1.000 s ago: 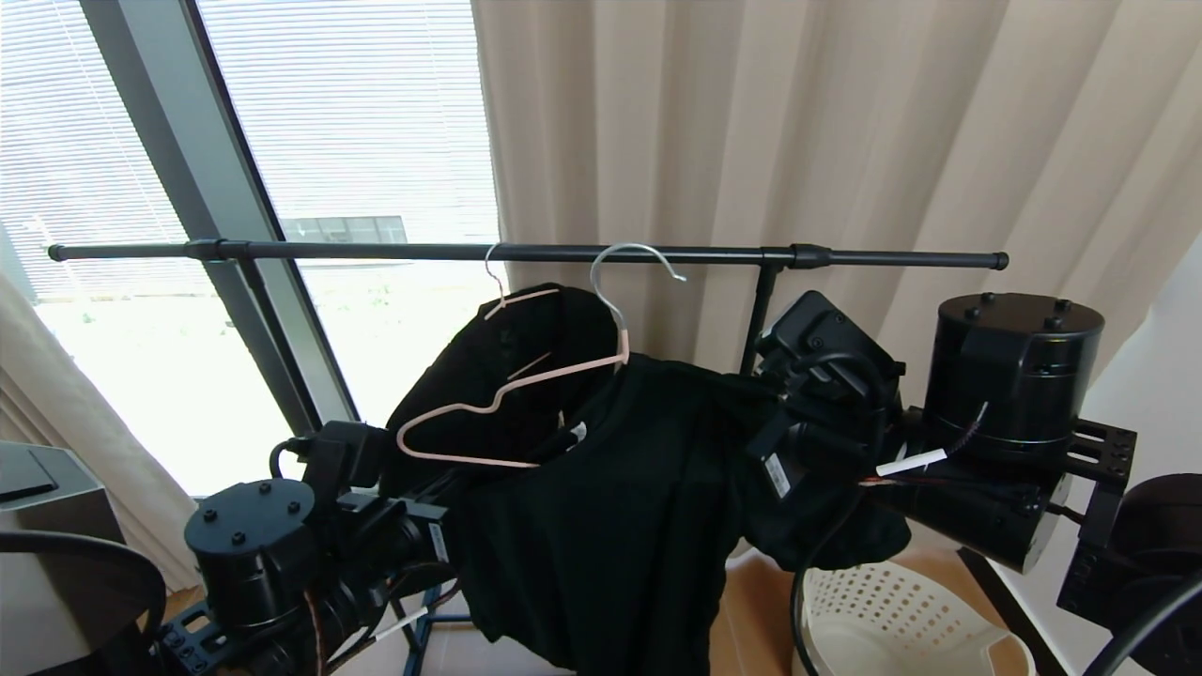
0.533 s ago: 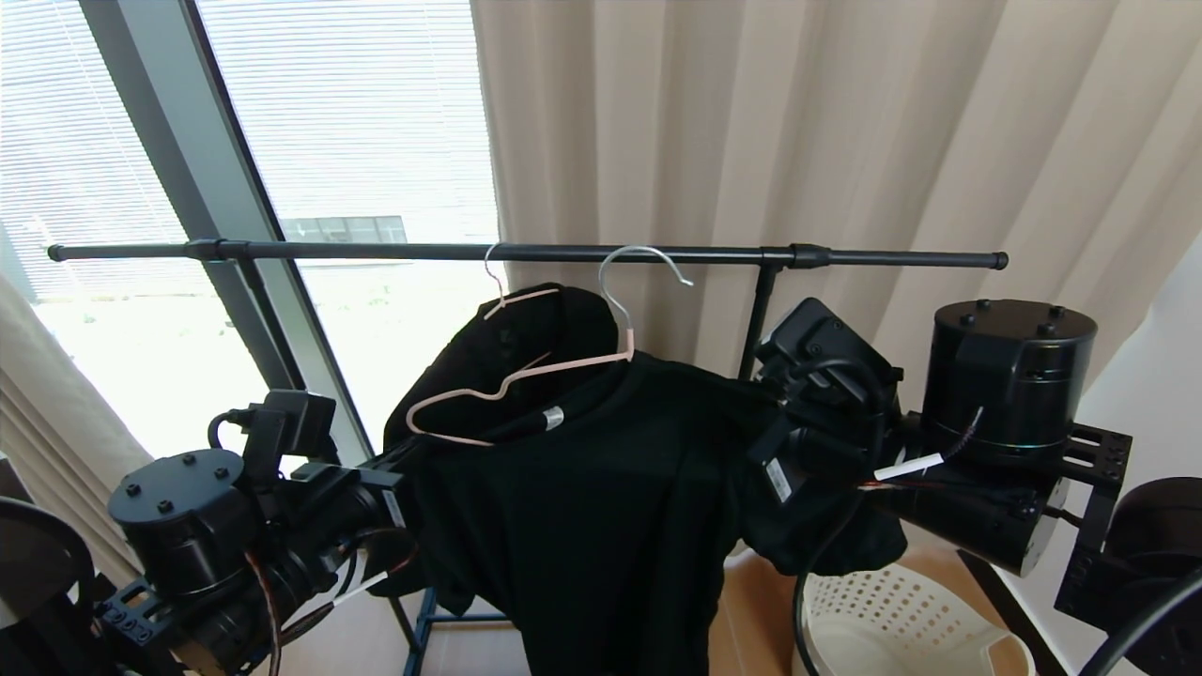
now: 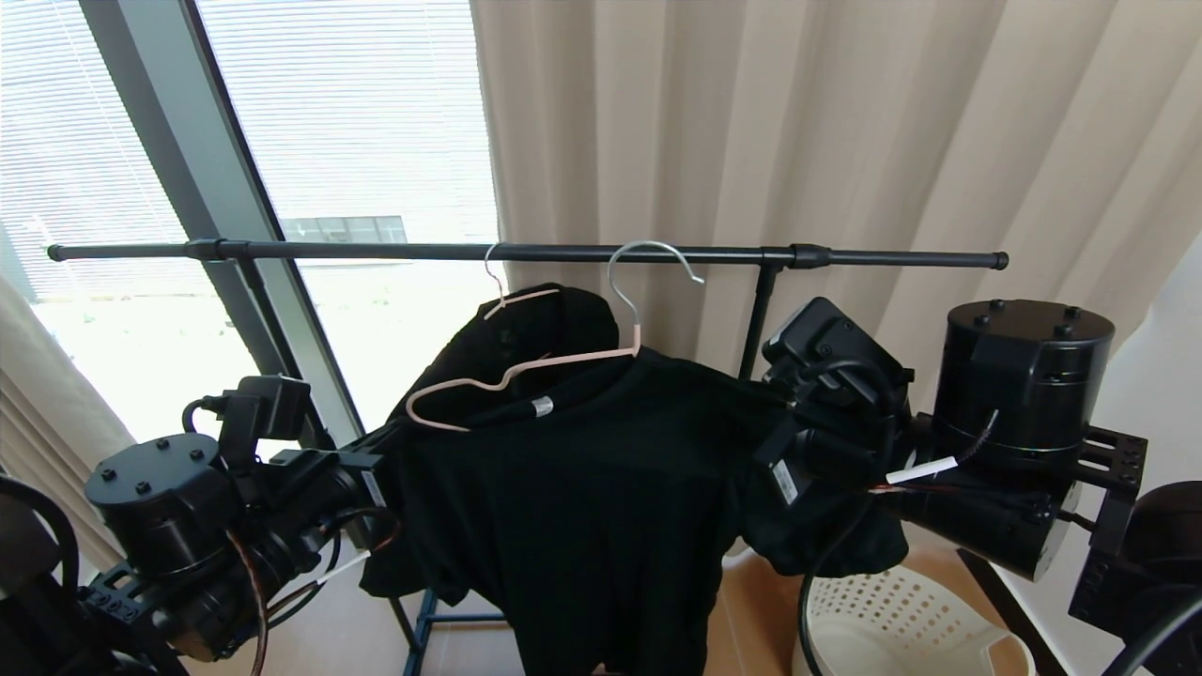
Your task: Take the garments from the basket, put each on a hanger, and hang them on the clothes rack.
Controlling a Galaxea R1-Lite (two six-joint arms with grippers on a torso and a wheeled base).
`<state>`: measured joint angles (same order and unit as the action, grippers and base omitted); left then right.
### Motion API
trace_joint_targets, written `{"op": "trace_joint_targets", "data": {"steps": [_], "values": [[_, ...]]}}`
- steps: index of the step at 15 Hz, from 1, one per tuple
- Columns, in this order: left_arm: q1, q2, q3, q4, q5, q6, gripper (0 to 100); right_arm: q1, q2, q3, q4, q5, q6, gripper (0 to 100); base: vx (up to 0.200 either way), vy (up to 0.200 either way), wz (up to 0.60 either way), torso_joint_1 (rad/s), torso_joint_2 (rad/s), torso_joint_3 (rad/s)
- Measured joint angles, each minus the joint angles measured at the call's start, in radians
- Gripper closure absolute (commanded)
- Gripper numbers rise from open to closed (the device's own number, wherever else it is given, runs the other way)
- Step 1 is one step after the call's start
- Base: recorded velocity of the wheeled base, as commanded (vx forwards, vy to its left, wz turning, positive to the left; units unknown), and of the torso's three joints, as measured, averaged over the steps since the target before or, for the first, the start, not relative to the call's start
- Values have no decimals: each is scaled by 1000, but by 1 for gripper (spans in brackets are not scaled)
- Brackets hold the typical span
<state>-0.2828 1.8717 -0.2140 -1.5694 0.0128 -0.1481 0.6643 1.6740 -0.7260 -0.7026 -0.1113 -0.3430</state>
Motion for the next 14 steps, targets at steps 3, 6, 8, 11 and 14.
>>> {"op": "trace_joint_targets", "data": {"steps": [3,6,8,11,14], "values": [[22,-2,-5,0,-18,7,100,0,-5,4,0,0,-1,100,0,0,0,0,0,0],[45,-12,-10,-1,-32,9,100,0,-9,7,2,-1,-1,100,0,0,0,0,0,0],[55,-17,-16,-1,-32,9,100,-2,-13,7,1,-1,-1,100,0,0,0,0,0,0],[63,-23,-18,0,-33,9,100,-1,-15,10,1,-1,-2,100,0,0,0,0,0,0],[43,-55,-10,0,-33,20,100,0,-5,5,-4,0,-1,100,0,0,0,0,0,0]]}}
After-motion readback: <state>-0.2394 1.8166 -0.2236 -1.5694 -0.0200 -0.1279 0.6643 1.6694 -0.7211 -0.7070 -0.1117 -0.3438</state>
